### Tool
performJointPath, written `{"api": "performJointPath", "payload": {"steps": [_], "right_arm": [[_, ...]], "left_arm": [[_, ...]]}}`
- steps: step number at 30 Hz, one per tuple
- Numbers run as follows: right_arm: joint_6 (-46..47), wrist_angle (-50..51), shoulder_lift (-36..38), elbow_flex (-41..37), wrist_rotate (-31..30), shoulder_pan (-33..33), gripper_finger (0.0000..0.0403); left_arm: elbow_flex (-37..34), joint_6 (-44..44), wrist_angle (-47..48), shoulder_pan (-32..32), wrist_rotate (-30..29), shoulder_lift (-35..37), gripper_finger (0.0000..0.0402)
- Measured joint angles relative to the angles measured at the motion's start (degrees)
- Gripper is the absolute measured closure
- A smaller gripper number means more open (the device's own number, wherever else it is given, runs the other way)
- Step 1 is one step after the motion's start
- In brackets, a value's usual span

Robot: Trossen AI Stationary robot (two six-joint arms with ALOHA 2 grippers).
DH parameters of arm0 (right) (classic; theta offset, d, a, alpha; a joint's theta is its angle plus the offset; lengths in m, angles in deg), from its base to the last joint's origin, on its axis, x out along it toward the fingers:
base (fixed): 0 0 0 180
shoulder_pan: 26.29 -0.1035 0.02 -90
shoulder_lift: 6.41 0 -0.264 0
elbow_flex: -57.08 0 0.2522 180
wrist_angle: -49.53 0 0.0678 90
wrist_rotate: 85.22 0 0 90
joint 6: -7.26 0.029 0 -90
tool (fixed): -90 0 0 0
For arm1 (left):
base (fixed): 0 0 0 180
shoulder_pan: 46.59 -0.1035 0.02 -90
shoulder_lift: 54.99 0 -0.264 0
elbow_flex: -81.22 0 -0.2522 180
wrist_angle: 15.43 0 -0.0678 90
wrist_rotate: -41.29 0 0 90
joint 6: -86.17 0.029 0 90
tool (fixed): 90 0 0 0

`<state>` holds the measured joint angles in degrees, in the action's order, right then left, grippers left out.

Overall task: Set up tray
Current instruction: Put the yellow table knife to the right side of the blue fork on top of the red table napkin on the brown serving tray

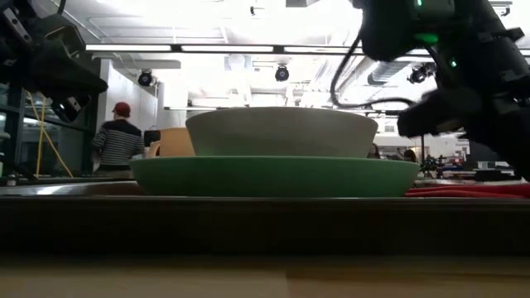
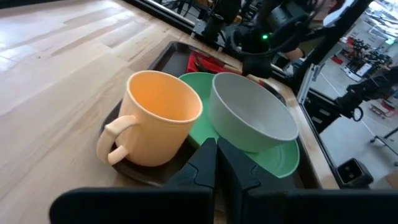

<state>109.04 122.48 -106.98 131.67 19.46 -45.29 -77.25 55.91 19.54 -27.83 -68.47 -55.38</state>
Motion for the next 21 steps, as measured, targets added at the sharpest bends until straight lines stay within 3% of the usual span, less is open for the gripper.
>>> {"api": "performJointPath", "payload": {"steps": [5,11,21], "right_arm": [[1.03,-6.67,0.08,-3.78,4.04,0.00,0.0381],[1.17,-7.42,0.31,-4.23,4.09,0.27,0.0378],[-0.11,-8.28,0.20,-4.43,3.32,0.37,0.0336]], "left_arm": [[0.00,0.00,-0.01,0.02,1.36,0.00,0.0357],[0.00,0.00,-0.01,0.01,1.38,-0.02,0.0357],[0.00,0.00,0.04,0.01,1.29,0.00,0.0357]]}}
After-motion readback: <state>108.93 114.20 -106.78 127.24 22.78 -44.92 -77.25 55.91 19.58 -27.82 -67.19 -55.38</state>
